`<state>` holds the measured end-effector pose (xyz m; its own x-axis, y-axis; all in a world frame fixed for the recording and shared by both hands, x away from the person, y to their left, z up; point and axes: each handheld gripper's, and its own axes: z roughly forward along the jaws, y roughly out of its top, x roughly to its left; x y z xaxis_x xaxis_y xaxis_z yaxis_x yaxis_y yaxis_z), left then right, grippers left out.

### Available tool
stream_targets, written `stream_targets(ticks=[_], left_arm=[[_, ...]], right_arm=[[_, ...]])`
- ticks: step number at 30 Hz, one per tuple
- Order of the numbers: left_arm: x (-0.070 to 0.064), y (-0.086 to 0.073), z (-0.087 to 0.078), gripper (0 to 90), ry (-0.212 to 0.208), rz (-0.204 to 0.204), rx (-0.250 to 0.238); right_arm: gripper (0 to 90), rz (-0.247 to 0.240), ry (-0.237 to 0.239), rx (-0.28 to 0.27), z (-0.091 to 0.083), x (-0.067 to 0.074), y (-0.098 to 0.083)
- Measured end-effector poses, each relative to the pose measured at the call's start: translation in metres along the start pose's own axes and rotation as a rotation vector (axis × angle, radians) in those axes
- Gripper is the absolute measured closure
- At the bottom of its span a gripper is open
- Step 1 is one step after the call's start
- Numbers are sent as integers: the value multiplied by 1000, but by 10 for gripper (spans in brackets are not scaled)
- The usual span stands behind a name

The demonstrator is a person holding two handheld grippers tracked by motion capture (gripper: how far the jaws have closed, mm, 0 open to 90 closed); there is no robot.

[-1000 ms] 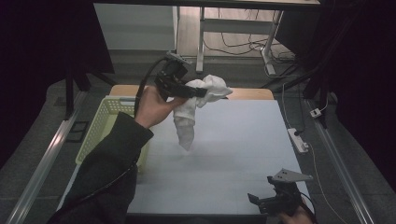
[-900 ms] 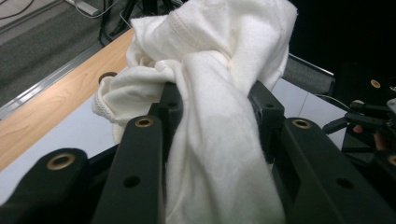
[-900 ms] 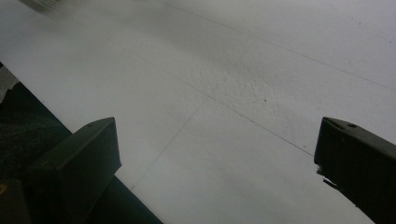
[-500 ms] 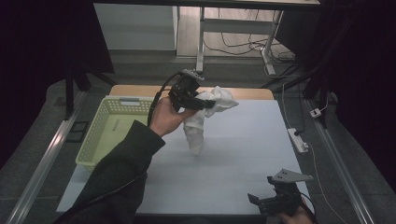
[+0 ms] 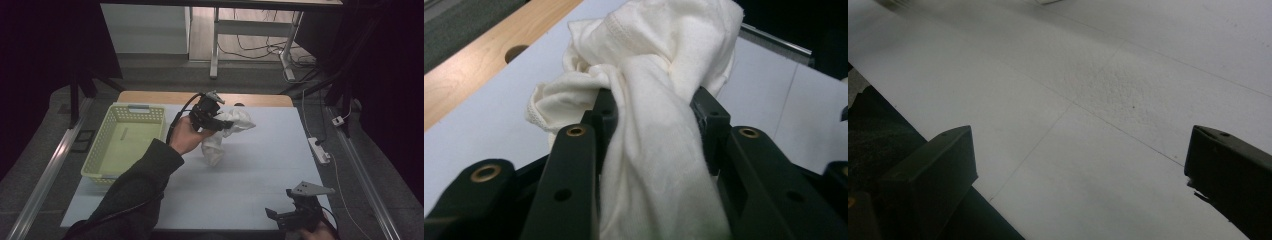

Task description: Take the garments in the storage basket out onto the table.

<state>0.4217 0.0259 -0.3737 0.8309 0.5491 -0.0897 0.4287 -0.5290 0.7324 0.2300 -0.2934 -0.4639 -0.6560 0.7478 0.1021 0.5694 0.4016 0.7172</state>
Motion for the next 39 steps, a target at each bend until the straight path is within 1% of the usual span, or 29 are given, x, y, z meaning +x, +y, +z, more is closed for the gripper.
stream_targets(ticks=[5, 9, 13, 20, 22, 27, 29, 31, 33, 35, 39], left_arm=[[4, -10, 14, 636, 3, -6, 21], [7, -18, 24, 634, 9, -30, 17], [9, -25, 32, 631, 16, -38, 24], [10, -38, 45, 622, 32, -27, 55], [10, -42, 50, 620, 32, -34, 59], [10, -53, 62, 610, 37, -38, 85], [11, -58, 65, 605, 33, -41, 82], [12, -61, 69, 601, 23, -54, 83], [12, -63, 72, 600, 13, -70, 93], [13, -67, 76, 600, 7, -71, 98], [15, -76, 87, 593, -14, -80, 126]], right_arm=[[4, -5, 1, 3, 0, 0, 0], [4, -7, 0, 4, 0, 0, 0], [4, -8, 0, 5, 0, 0, 0], [4, -11, 1, 5, 0, 0, 0], [4, -11, 2, 6, 0, 0, 0], [4, -13, 2, 7, 1, 0, 0], [4, -13, 3, 7, 0, 0, 0], [4, -13, 3, 7, 1, 0, 0], [4, -14, 3, 8, 1, 0, 0], [4, -13, 4, 8, 1, 1, 0], [4, -20, 5, 11, 1, 1, 0]])
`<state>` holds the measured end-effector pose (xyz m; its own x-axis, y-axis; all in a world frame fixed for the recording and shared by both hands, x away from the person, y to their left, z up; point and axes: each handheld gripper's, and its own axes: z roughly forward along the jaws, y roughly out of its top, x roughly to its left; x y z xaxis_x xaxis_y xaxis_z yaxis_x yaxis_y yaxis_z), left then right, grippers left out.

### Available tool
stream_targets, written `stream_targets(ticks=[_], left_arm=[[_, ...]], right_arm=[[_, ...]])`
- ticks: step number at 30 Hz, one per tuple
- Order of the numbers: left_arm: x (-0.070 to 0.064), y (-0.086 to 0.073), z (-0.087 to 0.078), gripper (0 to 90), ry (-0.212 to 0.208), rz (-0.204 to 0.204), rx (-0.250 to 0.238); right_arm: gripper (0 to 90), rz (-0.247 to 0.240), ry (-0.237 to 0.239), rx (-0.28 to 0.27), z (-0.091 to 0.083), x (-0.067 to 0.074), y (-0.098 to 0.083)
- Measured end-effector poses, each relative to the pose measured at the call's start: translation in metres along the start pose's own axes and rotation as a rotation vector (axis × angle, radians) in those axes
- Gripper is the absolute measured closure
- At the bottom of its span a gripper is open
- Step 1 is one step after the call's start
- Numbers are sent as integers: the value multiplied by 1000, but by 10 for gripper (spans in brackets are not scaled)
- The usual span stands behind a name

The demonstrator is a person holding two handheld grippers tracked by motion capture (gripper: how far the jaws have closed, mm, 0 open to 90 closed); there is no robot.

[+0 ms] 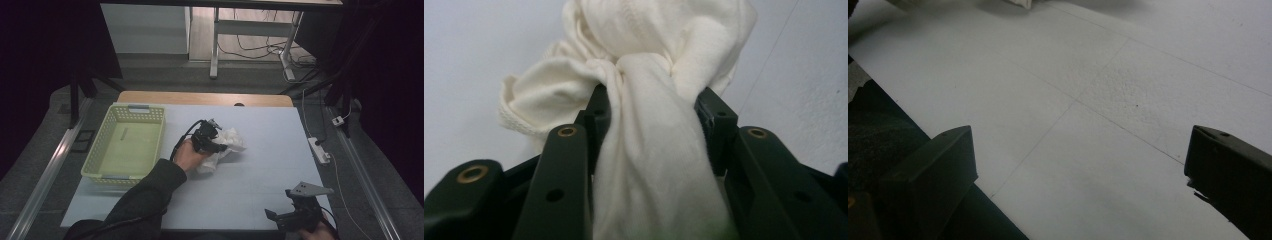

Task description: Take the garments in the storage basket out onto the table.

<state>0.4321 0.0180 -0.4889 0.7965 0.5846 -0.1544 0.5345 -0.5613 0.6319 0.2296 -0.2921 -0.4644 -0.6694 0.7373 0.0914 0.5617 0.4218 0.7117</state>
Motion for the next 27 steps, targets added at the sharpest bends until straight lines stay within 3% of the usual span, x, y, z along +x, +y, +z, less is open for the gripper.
stream_targets(ticks=[6, 11, 19, 23, 27], left_arm=[[-1, -9, 16, 561, -8, 39, 32], [0, -14, 21, 527, -19, 39, 26], [0, -18, 25, 400, -37, 50, 12], [-1, -17, 25, 313, -57, 78, 27], [-1, -15, 23, 244, -80, 61, 37]], right_arm=[[31, -5, -3, 3, 0, 1, 0], [37, -7, -6, 5, 0, 1, 0], [37, -6, -6, 6, 0, 1, 0], [37, -8, -7, 8, 0, 1, 0], [38, -9, -6, 9, 0, 2, 0]])
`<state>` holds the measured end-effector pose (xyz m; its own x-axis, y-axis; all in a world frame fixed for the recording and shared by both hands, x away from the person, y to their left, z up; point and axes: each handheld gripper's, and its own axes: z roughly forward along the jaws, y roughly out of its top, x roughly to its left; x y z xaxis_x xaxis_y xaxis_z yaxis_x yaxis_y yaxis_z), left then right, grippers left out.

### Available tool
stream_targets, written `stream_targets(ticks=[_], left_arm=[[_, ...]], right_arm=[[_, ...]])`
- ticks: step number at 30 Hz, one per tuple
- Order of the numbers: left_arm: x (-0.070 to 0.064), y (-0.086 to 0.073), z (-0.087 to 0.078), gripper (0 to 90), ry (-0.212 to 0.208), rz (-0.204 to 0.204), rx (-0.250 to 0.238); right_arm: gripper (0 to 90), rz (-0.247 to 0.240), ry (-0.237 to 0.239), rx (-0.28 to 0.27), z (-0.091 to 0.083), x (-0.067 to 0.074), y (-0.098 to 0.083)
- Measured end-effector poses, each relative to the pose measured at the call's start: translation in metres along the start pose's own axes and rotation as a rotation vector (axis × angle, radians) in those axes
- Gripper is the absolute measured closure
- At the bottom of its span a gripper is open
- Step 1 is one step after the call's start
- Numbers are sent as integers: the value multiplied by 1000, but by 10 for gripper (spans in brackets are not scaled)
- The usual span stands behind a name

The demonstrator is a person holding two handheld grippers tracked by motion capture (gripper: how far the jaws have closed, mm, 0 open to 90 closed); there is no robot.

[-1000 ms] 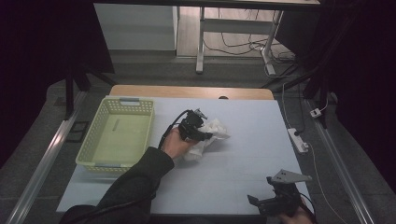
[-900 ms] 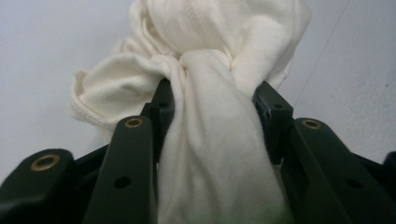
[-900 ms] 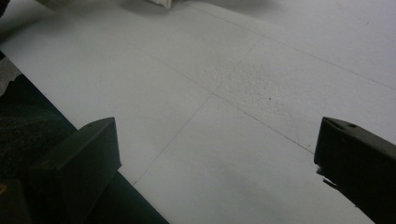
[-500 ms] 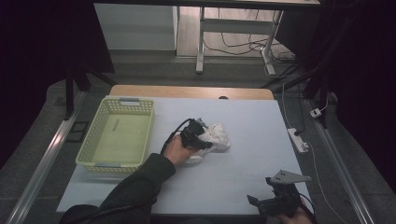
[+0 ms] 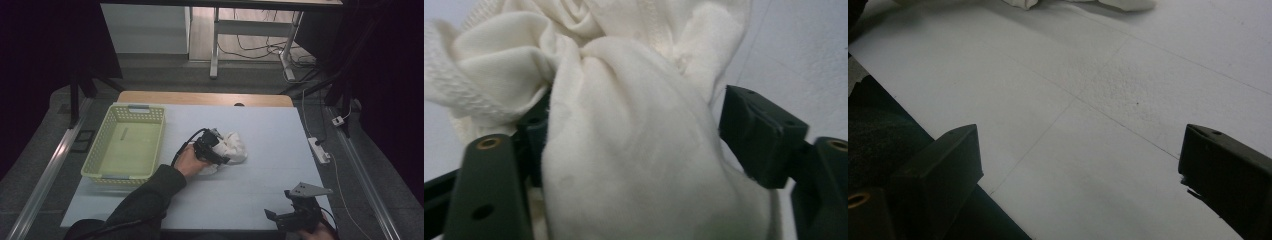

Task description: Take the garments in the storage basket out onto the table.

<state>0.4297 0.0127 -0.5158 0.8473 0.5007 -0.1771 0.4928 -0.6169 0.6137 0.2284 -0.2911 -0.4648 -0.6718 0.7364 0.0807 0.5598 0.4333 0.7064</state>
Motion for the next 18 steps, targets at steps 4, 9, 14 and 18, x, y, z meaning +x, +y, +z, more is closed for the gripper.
stream_targets(ticks=[4, 9, 14, 18], left_arm=[[-3, 3, -3, 162, -1, -11, 6], [-7, 6, -9, 53, 25, -2, -5], [-7, 7, -20, 19, 17, -17, -33], [-6, 7, -29, 3, -2, -28, -50]], right_arm=[[38, -1, 1, 0, 0, 0, 0], [38, 0, -1, 0, 0, 0, 0], [38, -3, -3, 3, 0, 0, 0], [38, -2, -3, 4, 0, 0, 0]])
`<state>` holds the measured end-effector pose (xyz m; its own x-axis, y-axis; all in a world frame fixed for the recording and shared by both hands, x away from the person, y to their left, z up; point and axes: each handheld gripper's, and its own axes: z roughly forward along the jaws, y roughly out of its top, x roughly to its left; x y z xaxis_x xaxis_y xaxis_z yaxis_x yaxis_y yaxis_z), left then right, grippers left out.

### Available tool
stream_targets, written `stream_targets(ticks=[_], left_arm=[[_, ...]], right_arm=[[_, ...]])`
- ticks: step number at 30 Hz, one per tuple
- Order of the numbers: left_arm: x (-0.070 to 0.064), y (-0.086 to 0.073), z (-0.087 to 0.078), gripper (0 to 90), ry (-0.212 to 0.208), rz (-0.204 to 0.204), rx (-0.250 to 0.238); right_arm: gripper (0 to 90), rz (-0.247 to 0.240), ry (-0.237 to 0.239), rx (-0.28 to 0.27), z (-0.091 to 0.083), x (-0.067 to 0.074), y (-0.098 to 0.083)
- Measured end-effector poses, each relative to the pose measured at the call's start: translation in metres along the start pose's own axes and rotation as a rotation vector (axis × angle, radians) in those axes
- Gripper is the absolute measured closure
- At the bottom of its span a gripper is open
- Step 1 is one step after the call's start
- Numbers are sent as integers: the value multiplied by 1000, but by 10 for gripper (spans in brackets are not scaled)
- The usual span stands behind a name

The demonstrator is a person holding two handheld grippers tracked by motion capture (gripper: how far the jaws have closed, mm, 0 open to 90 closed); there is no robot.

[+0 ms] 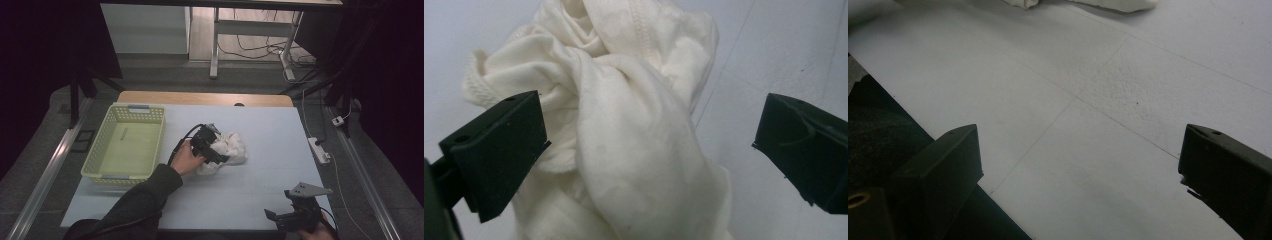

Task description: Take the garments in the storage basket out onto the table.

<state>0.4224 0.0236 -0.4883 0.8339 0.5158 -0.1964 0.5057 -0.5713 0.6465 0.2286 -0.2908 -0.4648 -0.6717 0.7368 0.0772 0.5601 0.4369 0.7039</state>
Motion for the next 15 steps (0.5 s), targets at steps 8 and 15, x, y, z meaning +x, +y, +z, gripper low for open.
stream_targets(ticks=[8, 15], left_arm=[[-1, 3, -15, 0, -18, 14, -3], [-4, -3, -27, 0, -36, 24, -31]], right_arm=[[38, 1, -1, 0, 0, 0, 0], [38, 2, -3, -5, 0, 0, 0]])
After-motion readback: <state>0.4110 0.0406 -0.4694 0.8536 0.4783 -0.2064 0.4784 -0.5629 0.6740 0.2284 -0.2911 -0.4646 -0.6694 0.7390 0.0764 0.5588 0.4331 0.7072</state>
